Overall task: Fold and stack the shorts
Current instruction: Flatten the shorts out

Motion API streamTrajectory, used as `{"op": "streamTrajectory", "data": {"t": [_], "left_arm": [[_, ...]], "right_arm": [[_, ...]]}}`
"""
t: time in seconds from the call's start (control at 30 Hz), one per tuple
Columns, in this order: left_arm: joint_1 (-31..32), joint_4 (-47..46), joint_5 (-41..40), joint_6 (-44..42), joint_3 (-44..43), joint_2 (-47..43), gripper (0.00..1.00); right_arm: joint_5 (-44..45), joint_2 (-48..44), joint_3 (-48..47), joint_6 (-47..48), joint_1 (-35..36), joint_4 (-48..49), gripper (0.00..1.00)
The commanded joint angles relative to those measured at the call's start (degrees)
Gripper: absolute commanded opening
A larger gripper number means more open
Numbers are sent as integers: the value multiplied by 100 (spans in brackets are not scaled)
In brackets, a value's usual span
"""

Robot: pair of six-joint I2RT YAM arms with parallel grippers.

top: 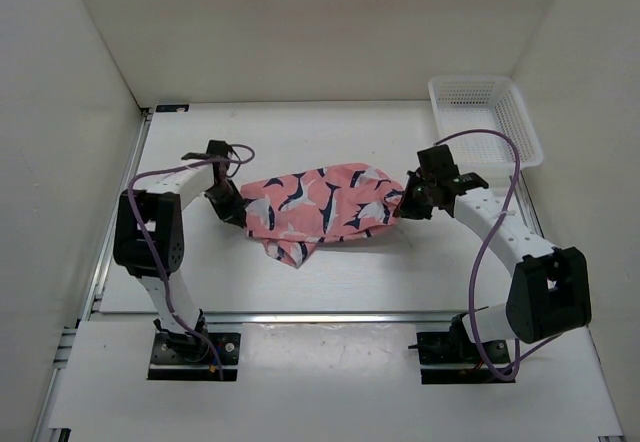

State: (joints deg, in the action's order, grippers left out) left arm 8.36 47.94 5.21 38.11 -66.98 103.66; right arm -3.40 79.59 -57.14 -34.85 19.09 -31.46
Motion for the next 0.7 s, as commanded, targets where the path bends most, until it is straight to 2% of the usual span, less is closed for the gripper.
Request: {"op": "streamTrajectory", "data": {"t": [0.0, 0.13, 0.17, 0.33, 0.4, 0.43, 0.53, 0.67], "left_arm": [[-255, 249, -230, -233, -701, -652, 10], [-467, 1049, -574, -348, -1781, -1233, 10], [-554, 1190, -574, -400, -2288, -1460, 10], [-739, 1560, -574, -348, -3871, -2496, 10], [-844, 1560, -470, -182, -4234, -2814, 10], [-897, 1247, -338, -181, -4340, -2990, 10], [-1073, 1165, -118, -181, -5024, -3413, 10], [-1126, 1708, -117, -242, -6507, -3466, 10]], "right_arm": [[-143, -250, -341, 198, -37, -62, 0], [23, -304, -709, 453, -37, -219, 0], [23, -252, -884, 453, -37, -429, 0], [-82, -198, -3071, 733, 225, -1149, 0], [-82, -119, -4061, 1031, 305, -1405, 0], [-82, -119, -4355, 1137, 358, -1528, 0], [-405, -180, -5191, 1507, 358, -1898, 0], [-994, -602, -5711, 1902, 411, -2135, 0]]}}
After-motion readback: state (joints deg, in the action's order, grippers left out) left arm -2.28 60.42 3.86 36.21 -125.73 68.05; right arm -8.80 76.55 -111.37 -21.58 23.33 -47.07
